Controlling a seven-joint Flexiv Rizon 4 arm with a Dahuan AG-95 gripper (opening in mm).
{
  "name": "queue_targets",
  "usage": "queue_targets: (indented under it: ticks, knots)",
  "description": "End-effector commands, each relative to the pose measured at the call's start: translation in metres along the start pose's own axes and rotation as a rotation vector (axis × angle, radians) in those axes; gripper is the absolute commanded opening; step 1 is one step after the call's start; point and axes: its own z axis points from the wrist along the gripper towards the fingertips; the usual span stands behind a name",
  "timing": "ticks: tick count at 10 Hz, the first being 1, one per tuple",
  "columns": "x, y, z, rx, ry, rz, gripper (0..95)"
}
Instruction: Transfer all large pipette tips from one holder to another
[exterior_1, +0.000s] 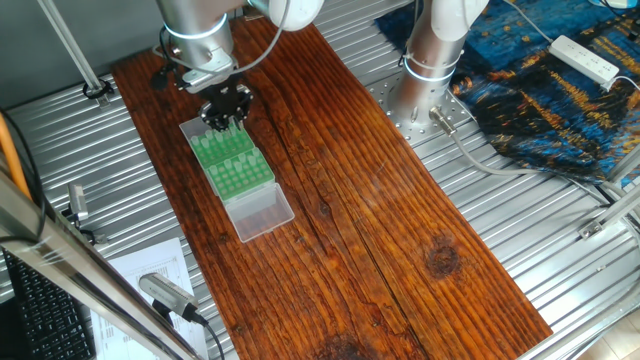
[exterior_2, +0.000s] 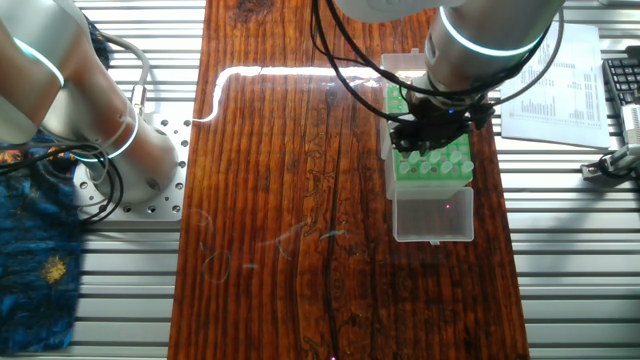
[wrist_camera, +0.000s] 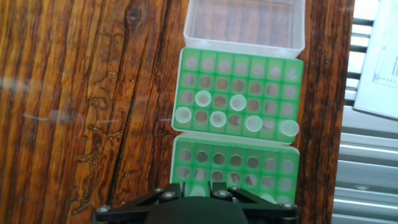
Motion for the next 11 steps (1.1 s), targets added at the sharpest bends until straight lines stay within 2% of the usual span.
queue_targets:
  ticks: [1, 9, 11]
  knots:
    - [0.0001, 0.0, 0.0003, 0.001, 0.0, 0.003, 19.0]
    - [0.002, 0.0001, 0.0061, 0.003, 0.001, 0.041, 19.0]
    - [0.0021, 0.0003, 0.0062, 0.005, 0.002, 0.077, 19.0]
